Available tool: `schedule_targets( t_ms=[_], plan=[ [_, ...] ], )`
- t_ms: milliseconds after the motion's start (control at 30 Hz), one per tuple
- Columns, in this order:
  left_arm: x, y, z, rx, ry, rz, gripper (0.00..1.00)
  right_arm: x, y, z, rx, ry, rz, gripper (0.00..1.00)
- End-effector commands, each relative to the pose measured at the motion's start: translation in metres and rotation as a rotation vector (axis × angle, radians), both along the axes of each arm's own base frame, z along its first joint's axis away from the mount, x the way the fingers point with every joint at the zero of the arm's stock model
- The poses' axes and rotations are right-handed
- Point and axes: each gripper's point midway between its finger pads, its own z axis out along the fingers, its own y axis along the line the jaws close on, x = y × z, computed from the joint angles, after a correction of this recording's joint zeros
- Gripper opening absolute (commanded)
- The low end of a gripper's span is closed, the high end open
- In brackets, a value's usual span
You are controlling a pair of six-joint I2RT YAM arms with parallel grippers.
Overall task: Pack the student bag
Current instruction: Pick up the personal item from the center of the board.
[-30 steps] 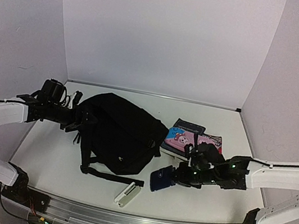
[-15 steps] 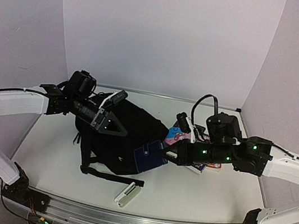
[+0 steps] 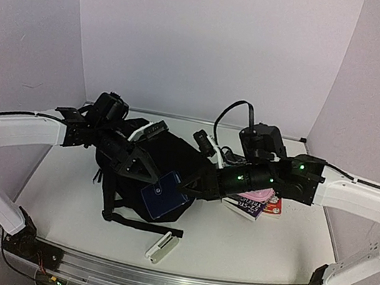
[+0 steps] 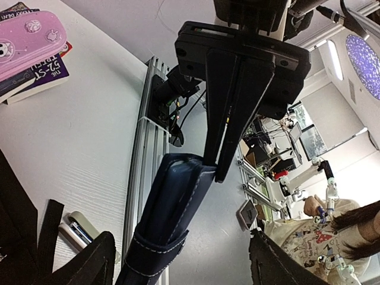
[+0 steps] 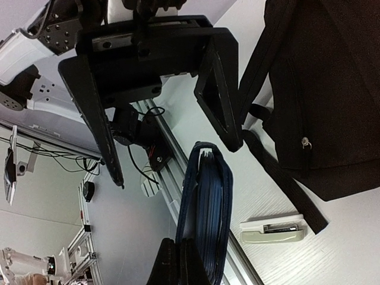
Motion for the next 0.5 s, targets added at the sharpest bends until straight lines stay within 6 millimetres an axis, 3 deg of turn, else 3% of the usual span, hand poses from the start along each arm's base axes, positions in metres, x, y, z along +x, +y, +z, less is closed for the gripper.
schedule_targets(
  t_ms=[0,133,300,467],
  plan=[
    [-0.007,-0.004,0.011,-0.031,-0.001,-0.061,0.62,-0.001,0.014,0.043,0.129,-0.061,0.056,0.0],
    [-0.011,-0.005,0.005,-0.022,0.037,-0.085,0.48,-0.001,0.015,0.044,0.14,-0.059,0.055,0.0],
    [-0.016,-0.004,0.003,-0.027,0.065,-0.113,0.52,-0.001,0.012,0.047,0.15,-0.061,0.041,0.0],
    [-0.018,-0.004,-0.001,-0.022,0.088,-0.126,0.49,0.0,0.01,0.046,0.148,-0.06,0.024,0.0]
  ],
)
